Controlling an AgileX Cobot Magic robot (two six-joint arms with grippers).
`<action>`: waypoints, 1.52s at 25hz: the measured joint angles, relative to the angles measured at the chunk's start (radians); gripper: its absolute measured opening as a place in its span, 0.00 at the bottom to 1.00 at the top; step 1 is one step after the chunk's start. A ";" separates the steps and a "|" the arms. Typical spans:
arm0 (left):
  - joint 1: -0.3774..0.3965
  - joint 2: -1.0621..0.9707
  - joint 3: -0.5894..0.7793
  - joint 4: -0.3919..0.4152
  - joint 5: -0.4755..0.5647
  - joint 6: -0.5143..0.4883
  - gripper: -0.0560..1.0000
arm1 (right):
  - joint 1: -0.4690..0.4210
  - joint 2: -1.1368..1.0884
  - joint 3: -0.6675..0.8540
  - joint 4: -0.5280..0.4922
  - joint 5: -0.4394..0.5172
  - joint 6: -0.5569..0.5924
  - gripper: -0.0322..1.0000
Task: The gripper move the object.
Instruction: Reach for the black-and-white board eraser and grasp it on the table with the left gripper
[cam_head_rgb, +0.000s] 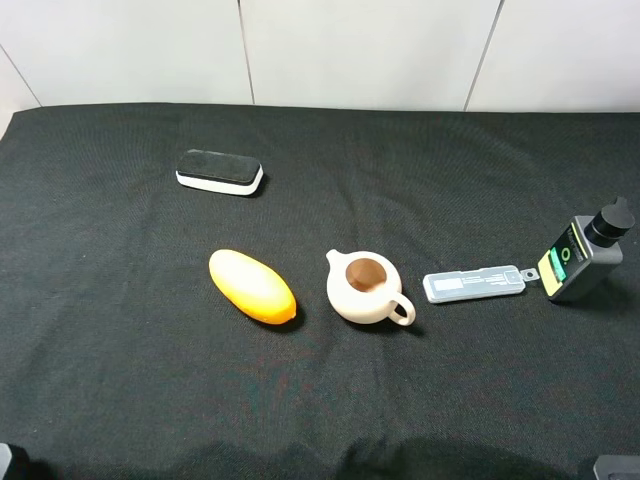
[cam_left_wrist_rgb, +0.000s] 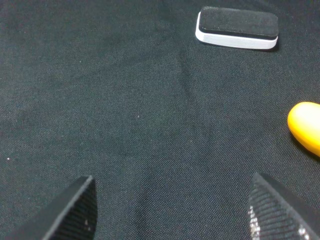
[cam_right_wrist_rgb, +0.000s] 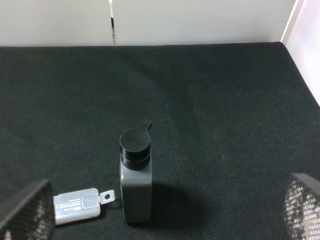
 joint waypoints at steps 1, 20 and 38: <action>0.000 0.000 0.000 0.000 0.000 0.000 0.69 | 0.000 0.000 0.000 0.000 0.000 0.000 0.70; 0.000 0.000 0.000 0.000 0.000 0.000 0.69 | 0.000 0.000 0.000 0.001 0.000 0.000 0.70; 0.000 0.000 0.000 0.001 0.000 0.000 0.69 | 0.000 0.000 0.000 0.001 0.000 0.000 0.70</action>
